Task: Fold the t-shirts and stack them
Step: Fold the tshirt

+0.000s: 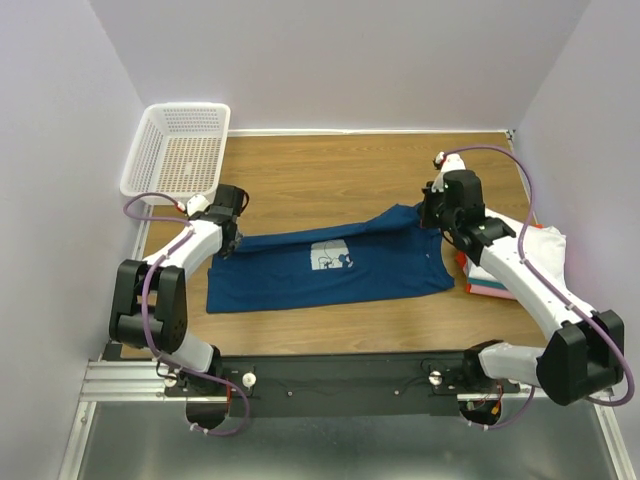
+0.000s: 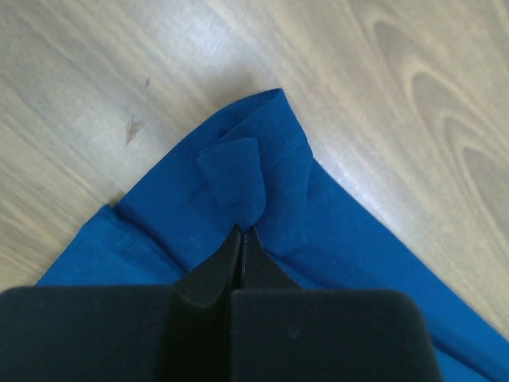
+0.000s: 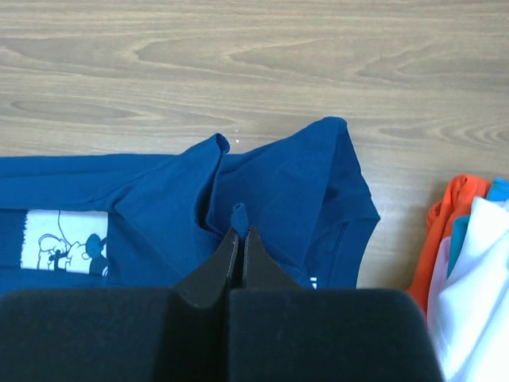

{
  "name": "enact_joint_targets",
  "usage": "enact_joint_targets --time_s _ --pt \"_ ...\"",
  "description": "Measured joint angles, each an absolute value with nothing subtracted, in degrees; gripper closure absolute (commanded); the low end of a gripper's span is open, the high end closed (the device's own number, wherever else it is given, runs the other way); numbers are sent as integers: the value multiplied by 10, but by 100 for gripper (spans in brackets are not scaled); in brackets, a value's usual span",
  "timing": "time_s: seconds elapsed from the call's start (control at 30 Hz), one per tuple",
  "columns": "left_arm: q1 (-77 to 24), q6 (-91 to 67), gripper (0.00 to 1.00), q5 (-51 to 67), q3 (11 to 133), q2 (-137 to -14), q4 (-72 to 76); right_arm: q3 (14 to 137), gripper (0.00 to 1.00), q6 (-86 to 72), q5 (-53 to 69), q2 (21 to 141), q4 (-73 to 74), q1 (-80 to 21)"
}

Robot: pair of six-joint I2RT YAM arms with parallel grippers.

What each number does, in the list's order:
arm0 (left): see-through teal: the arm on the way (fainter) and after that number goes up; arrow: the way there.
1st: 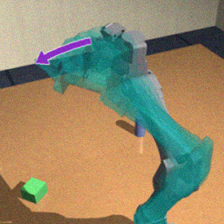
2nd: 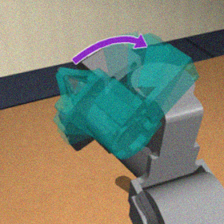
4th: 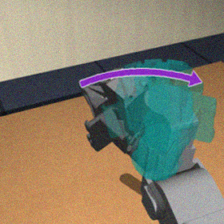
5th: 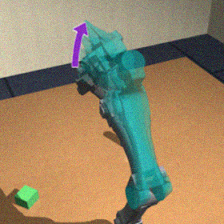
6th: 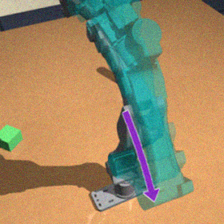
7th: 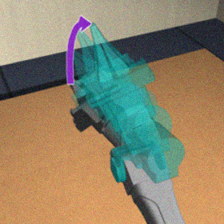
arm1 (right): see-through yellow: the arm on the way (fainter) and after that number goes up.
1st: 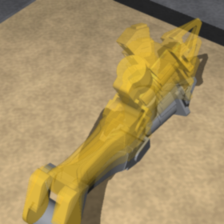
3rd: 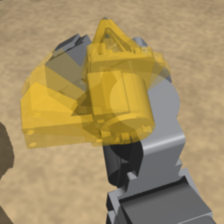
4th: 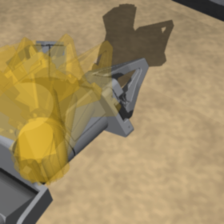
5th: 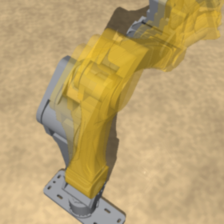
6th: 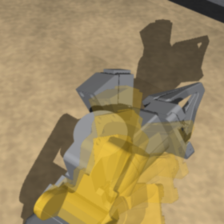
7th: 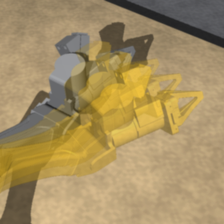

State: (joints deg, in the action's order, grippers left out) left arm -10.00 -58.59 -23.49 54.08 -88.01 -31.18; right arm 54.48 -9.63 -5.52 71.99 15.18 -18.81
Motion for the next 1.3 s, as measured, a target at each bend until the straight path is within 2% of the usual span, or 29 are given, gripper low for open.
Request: enact_joint_targets --time_s 0.8,0.9,0.93,1.0,1.03,1.07,1.13,1.17,1.2,1.23,1.27,1.3 --pt "-125 -614 100 -235 458 -818 -309 420 99 -180 -59 599 205 -188" --pt "-125 -616 100 -235 451 -818 -307 402 93 -202 -46 582 211 -188" --pt "-125 -616 97 -235 450 -818 -306 397 92 -206 -43 577 211 -188" --pt "-125 -616 82 -235 446 -817 -303 383 86 -220 -33 559 215 -188" --pt "-125 -615 78 -235 445 -816 -303 371 84 -234 -22 546 220 -188" --pt "-125 -617 71 -235 444 -816 -303 364 78 -245 -15 537 225 -188" --pt "-125 -618 64 -236 442 -813 -307 350 70 -267 -1 521 233 -188" --pt "-125 -620 59 -237 442 -806 -316 342 46 -281 4 510 239 -188" --pt "-125 -620 55 -238 442 -796 -324 338 15 -288 8 502 243 -188" --pt "-125 -622 52 -241 442 -790 -329 332 0 -299 13 486 255 -188" --pt "-125 -623 48 -242 442 -776 -336 330 0 -310 15 476 262 -188" --pt "-125 -624 37 -248 442 -757 -347 329 0 -314 19 463 269 -188"
